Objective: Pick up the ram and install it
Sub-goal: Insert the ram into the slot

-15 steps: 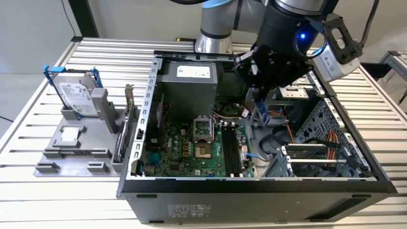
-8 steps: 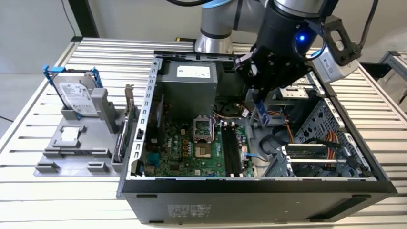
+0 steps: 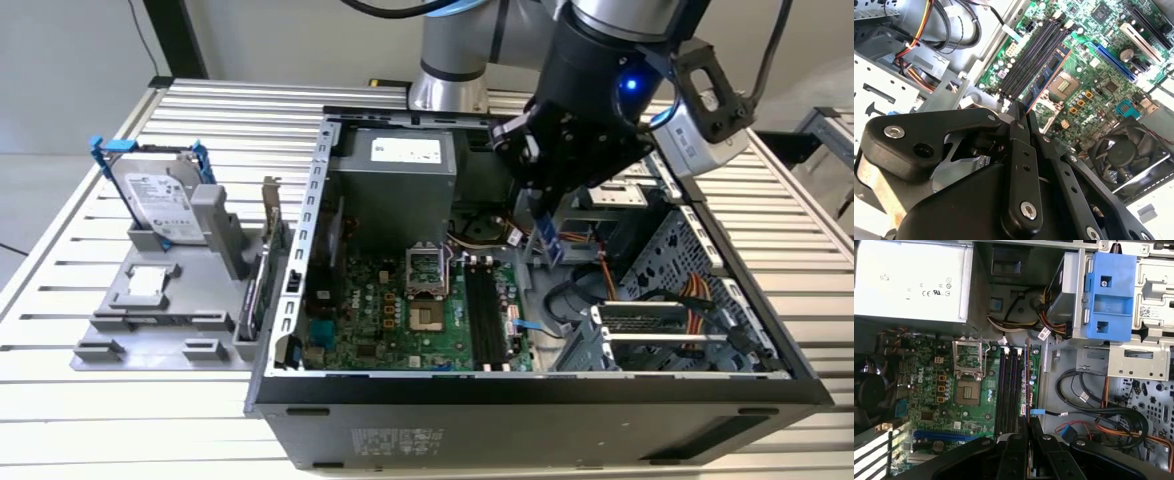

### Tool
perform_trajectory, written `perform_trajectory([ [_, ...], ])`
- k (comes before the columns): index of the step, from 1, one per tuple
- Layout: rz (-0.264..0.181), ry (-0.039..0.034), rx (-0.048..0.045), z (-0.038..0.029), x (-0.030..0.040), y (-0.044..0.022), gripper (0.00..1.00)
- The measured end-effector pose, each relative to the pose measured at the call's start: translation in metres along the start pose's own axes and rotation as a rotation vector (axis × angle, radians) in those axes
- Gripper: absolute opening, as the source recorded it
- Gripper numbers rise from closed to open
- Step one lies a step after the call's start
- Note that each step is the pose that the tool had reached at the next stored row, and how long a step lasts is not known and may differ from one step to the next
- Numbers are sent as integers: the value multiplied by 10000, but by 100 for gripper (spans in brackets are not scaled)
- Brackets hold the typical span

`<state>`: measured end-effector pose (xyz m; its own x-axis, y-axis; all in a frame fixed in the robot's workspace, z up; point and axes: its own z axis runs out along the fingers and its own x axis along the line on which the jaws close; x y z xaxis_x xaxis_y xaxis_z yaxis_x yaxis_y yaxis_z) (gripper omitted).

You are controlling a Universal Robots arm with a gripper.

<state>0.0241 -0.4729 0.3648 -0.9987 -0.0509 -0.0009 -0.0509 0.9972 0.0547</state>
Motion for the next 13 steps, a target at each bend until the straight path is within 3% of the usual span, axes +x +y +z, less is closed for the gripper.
perform_trajectory([
  [13, 35, -2, 1, 82, 0, -5, 0],
])
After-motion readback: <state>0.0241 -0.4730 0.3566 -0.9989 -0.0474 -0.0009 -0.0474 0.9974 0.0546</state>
